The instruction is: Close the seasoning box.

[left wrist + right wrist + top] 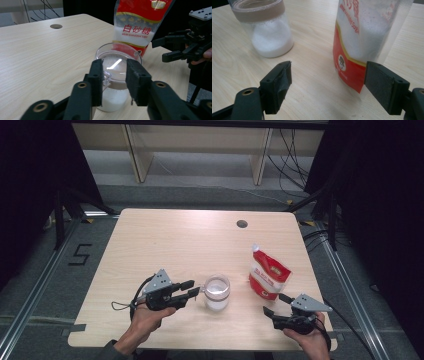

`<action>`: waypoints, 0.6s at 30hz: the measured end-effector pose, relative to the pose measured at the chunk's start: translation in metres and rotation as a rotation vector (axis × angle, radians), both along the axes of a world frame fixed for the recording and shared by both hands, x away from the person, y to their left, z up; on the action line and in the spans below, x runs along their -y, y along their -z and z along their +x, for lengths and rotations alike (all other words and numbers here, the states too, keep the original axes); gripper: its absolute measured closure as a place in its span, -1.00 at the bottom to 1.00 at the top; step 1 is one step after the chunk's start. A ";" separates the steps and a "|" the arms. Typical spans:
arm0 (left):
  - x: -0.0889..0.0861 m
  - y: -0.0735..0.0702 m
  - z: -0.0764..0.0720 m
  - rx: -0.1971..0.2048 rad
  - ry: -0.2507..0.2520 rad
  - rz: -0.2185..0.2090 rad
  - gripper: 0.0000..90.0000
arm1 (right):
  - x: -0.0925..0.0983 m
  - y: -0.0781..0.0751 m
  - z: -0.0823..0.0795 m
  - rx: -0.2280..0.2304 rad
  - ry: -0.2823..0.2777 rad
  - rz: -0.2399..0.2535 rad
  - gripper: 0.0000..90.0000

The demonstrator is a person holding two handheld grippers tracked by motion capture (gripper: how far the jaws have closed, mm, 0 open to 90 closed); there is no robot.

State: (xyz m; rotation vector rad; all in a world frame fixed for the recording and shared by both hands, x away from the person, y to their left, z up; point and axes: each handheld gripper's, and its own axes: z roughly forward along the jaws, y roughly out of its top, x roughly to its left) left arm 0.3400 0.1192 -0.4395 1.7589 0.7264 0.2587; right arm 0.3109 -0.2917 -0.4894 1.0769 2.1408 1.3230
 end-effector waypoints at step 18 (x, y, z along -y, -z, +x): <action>-0.028 0.014 -0.013 -0.020 -0.042 0.043 -0.16 | -0.002 0.000 -0.001 -0.013 -0.006 0.000 -0.49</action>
